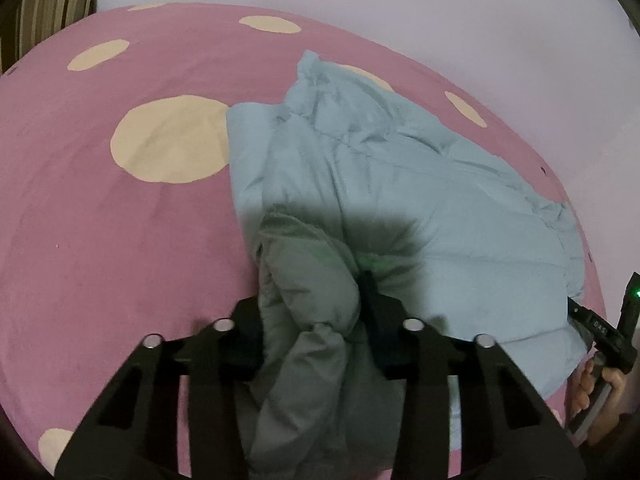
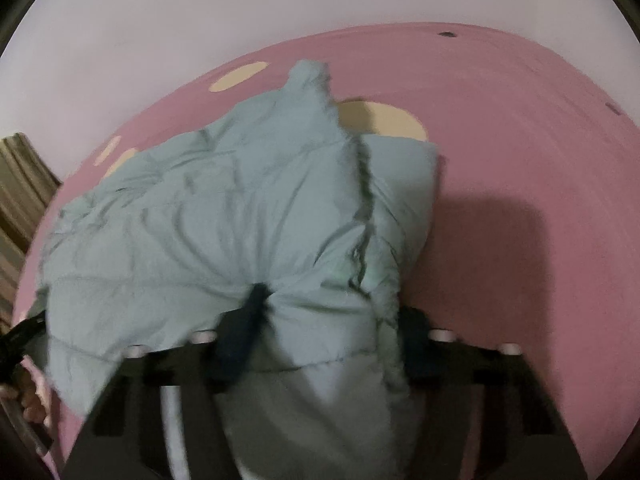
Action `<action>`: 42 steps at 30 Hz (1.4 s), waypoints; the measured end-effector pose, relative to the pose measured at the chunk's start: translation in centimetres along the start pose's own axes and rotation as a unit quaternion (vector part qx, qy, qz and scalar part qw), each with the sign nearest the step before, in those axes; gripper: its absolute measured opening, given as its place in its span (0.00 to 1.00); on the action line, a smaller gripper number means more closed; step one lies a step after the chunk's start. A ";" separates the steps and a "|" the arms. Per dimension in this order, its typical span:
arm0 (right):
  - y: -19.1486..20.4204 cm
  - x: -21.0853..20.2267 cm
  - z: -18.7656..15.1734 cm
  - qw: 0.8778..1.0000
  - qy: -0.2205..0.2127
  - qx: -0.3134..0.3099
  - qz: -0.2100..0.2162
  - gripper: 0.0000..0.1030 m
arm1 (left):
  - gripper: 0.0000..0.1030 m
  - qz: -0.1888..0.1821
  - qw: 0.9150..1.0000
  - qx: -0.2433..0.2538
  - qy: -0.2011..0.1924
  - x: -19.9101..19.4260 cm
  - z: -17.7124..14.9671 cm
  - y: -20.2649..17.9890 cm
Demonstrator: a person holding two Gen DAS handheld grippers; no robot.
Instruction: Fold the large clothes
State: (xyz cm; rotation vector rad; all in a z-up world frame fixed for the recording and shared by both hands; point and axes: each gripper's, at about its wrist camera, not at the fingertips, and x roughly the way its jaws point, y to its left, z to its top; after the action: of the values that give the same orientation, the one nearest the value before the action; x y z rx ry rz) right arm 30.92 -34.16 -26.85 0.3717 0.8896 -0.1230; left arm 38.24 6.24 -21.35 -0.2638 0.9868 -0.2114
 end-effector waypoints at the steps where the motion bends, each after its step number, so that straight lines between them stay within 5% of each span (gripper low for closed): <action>1: 0.3 -0.1 -0.1 1.000 0.000 0.000 0.004 0.37 | 0.25 -0.005 1.000 0.007 -0.003 -0.2 0.0 -0.2; 4: 1.2 -0.8 -0.4 1.000 -0.006 -0.010 0.005 0.22 | 0.15 -0.008 1.000 0.013 -0.010 -1.0 -0.1 -0.6; 8: 2.4 -2.2 -1.3 1.000 -0.016 -0.023 0.001 0.18 | 0.10 -0.010 1.000 0.014 -0.019 -2.6 -0.3 -0.5; 31: 4.7 -10.6 -15.5 0.998 -0.003 -0.025 0.065 0.17 | 0.10 -0.012 1.000 -0.019 -0.010 -15.3 -13.2 7.3; 37: 5.3 -11.0 -15.8 0.998 -0.014 -0.045 0.049 0.25 | 0.17 -0.025 0.999 -0.031 -0.012 -15.3 -13.8 8.4; 42: 4.9 -12.6 -15.7 0.999 -0.018 -0.032 0.039 0.34 | 0.32 -0.019 0.999 -0.043 -0.012 -15.4 -13.5 8.6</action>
State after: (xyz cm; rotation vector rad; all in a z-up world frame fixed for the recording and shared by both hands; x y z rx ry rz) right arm 12.75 -24.41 -24.74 0.3429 0.8407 -0.0298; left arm 19.06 17.28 -18.96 -0.3631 0.9697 -0.1993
